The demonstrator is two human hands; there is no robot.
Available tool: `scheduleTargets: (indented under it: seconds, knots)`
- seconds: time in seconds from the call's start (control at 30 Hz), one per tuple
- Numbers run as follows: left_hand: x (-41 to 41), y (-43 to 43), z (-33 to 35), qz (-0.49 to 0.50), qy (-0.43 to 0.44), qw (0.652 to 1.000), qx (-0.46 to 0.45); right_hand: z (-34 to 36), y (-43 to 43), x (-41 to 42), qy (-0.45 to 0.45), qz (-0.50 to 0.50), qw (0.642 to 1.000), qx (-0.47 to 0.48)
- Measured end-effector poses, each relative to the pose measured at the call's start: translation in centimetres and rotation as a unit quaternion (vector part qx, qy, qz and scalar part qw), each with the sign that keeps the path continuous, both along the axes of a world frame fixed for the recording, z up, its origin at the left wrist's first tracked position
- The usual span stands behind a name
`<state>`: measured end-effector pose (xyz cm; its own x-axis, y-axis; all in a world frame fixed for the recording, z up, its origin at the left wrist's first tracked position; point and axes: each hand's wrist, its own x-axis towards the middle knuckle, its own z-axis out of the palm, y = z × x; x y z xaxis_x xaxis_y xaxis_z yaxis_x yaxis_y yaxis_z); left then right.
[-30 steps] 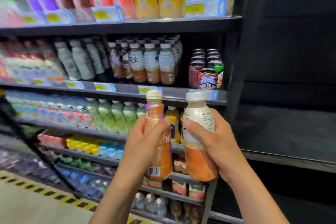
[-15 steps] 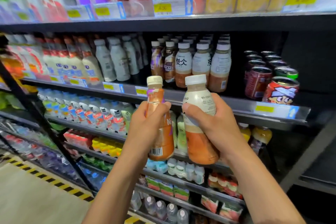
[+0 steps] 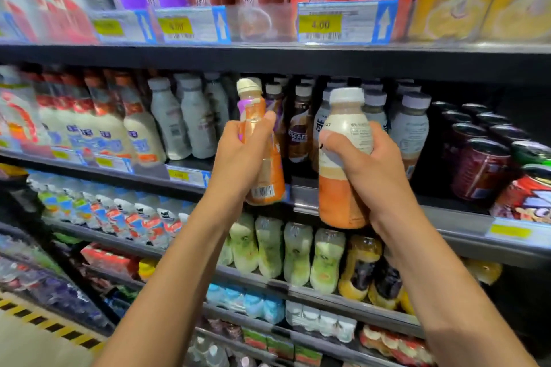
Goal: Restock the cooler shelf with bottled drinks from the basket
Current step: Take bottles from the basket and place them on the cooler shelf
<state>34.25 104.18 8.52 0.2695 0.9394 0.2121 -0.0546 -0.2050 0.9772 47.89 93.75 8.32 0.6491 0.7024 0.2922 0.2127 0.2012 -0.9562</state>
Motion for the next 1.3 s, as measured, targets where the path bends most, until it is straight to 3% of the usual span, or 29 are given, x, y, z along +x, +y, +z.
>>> scheduleTargets:
  seconds: [0.2, 0.47, 0.6, 0.9, 1.3]
  knots:
    - [0.7, 4.6, 0.7, -0.044, 0.041, 0.998, -0.027, 0.8, 3.6, 0.2, -0.003, -0.113, 0.993, -0.019]
    - [2.6, 8.4, 0.0, -0.06, 0.168, 0.983, -0.039, 0.3, 5.6, 1.4, -0.021, -0.156, 0.987, -0.041]
    - [3.3, 9.1, -1.4, -0.063, 0.191, 0.979, -0.022, -0.7, 4.9, 3.0, -0.015, -0.199, 0.979, -0.045]
    - [4.3, 9.1, -2.7, -0.052, 0.175, 0.983, 0.022, -1.5, 3.8, 4.7, -0.107, -0.232, 0.965, -0.062]
    - [3.9, 9.6, -3.3, -0.006, 0.139, 0.988, 0.065, -2.9, 3.2, 4.4, -0.145, -0.273, 0.948, -0.078]
